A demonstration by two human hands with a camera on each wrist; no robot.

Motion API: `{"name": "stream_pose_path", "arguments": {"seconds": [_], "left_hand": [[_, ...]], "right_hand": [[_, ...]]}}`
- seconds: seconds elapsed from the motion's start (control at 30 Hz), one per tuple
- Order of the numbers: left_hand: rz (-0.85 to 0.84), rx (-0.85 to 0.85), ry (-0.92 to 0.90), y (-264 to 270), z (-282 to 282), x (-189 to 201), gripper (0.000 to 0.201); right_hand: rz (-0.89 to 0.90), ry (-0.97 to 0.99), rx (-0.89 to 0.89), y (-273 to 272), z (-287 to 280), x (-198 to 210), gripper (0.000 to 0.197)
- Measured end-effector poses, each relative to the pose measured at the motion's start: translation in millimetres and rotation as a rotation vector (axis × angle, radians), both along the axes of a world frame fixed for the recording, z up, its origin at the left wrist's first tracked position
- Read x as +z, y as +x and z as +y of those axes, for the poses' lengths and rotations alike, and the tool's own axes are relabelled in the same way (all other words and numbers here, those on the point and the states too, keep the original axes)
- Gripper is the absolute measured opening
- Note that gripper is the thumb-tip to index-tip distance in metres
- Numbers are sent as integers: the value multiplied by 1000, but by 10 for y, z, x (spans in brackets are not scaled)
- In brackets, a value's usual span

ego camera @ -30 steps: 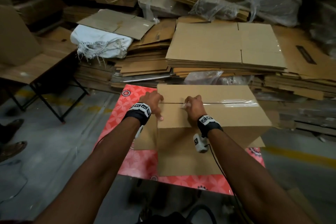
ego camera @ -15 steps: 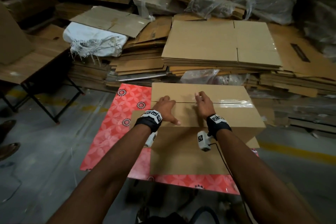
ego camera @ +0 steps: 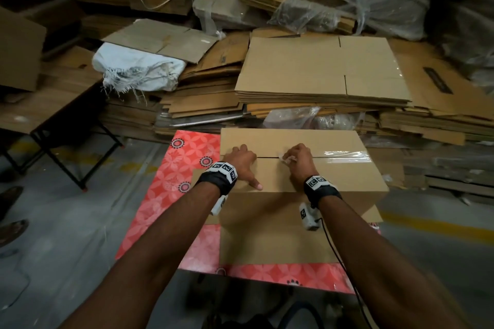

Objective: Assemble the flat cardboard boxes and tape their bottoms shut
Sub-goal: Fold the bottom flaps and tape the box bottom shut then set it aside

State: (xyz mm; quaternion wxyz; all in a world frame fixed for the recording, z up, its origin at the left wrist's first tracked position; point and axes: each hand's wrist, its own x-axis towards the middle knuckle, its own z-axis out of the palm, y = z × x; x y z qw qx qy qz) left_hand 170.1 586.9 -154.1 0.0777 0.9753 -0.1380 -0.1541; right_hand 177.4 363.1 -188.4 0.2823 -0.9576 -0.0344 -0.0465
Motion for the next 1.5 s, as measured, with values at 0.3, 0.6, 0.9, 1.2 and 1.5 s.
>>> {"name": "stream_pose_path", "arguments": {"seconds": [0.3,0.6,0.9,1.2,1.5], "left_hand": [[27,8,17,6,-49,49,99],[-2,-115,-26,-42,-317,153,109],[-10,-200,53,-95,-391,89,121],[7,-170,190,76,34,329,120],[47,-71,-12,224,-121,239,86]], "right_hand": [[57,23,-83,50,2,78,6],[21,52,-75,17,-23,199,8],[113,57,-64,11,-63,186,27],[131,90,92,118,94,192,38],[188,772,-87,90,-2,218,16]]}}
